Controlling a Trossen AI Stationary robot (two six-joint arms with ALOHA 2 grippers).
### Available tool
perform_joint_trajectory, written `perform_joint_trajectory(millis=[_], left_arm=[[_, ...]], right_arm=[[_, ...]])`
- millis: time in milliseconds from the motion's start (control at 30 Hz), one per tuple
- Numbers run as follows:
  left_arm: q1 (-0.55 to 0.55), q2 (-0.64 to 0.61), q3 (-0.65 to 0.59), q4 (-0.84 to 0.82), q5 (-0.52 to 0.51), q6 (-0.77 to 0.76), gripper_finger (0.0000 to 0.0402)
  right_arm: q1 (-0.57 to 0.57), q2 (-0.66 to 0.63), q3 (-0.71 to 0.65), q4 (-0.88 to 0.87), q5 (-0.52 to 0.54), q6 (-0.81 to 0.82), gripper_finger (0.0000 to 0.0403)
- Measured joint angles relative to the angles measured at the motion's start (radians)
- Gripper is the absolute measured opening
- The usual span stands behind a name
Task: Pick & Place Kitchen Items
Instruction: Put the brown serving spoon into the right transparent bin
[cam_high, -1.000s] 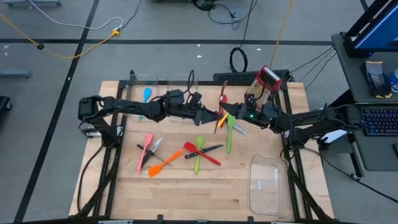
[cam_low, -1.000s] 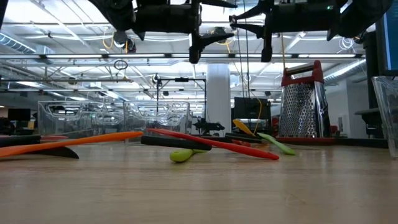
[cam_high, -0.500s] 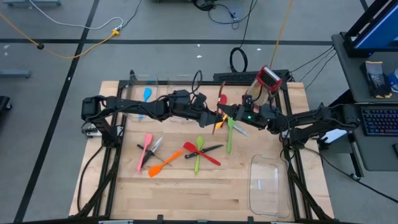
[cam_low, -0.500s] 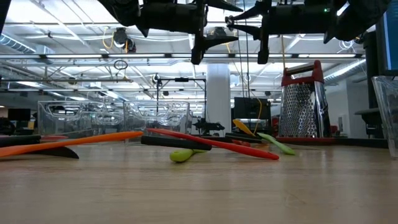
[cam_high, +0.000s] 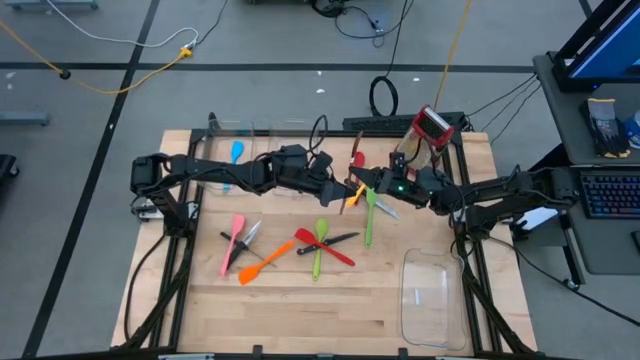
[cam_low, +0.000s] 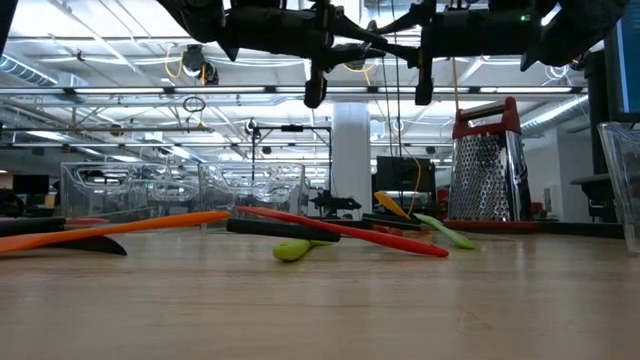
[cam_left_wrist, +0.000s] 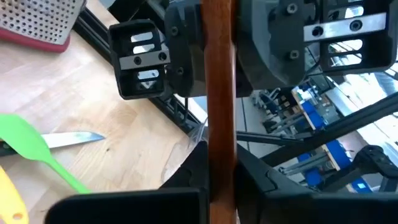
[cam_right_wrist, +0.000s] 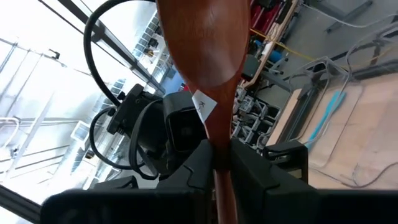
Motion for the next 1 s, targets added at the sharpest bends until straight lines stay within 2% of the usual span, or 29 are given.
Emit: perform_joint_trajectory(millis=[167, 267, 400, 500, 700, 800, 1000], left_arm=[[0.012, -0.005, 0.000, -0.012, 0.027, 0.014, 0.0027], [0.022, -0.012, 0.000, -0.025, 0.028, 0.021, 0.0027], [0.042, -0.055, 0.000, -0.123, 0.013, 0.032, 0.0027], [0.064, -0.107, -0.002, -0.270, -0.052, 0.056, 0.0027], [0.120, -0.228, 0.001, -0.513, -0.288, 0.062, 0.0027], [0.158, -0.265, -0.001, -0.641, -0.374, 0.038, 0.0027], [0.259, -0.262, -0.001, -0.818, -0.398, -0.017, 0.0027]], right_arm=[[0.000, 0.000, 0.000, -0.001, -0.004, 0.013, 0.0074], [0.001, -0.001, 0.000, -0.001, -0.005, 0.011, 0.0079], [0.000, -0.002, 0.000, -0.002, -0.030, 0.003, 0.0076], [0.001, -0.002, 0.000, -0.005, -0.054, 0.002, 0.0072], [0.000, -0.002, 0.000, -0.018, -0.056, -0.024, 0.0067], [0.000, -0.002, 0.000, -0.021, -0.056, -0.027, 0.0068], [0.000, -0.002, 0.000, -0.030, -0.056, -0.031, 0.0063]])
